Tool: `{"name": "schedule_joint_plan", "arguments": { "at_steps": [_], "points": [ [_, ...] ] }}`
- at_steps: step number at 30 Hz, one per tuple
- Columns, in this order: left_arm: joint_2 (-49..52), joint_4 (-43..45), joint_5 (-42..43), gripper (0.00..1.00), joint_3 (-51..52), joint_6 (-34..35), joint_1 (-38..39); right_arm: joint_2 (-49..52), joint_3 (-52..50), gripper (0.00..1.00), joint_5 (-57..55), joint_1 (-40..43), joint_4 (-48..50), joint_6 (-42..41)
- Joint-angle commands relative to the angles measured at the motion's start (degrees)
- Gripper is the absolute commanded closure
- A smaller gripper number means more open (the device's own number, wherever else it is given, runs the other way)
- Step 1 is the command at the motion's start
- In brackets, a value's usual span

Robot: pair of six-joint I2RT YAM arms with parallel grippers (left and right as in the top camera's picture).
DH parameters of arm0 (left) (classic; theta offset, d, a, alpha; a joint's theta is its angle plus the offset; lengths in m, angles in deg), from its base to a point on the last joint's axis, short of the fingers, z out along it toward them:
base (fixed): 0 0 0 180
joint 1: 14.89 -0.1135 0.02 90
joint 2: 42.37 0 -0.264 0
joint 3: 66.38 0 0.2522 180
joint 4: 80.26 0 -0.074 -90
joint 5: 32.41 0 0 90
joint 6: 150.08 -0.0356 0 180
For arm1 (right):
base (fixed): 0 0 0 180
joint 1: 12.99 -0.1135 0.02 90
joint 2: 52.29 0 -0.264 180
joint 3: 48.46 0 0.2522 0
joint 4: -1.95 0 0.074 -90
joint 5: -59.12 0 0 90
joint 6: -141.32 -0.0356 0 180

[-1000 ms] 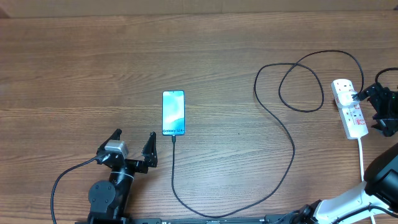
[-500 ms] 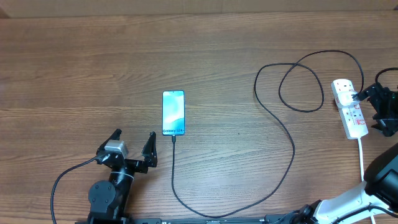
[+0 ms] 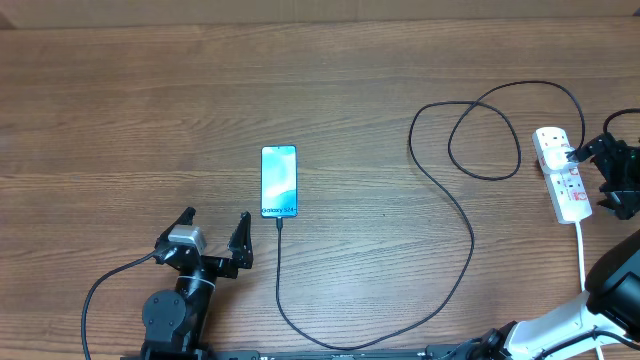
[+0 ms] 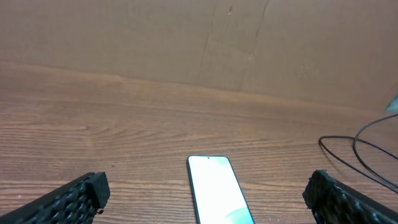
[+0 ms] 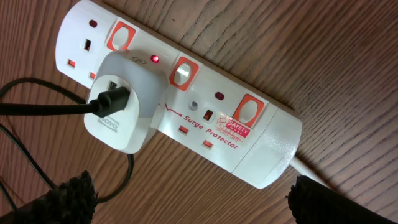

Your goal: Plug charger to phone and switch on socket

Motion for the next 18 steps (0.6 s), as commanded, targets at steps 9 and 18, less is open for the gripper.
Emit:
{"name": "schedule_joint_plan", "arguments": {
  "at_steps": [9,18],
  "points": [
    [-0.63,-0.22,-0.52,0.0,0.22,-1.55,-0.57,-1.18,-0.13,0.0,0.48,-0.28,0.0,-0.17],
    [-0.63,-0.22,-0.55,0.0,0.22,-1.55,-0.57,-3.04,-0.13,0.0,0.48,-0.46,0.0,-0.17]
  ]
}}
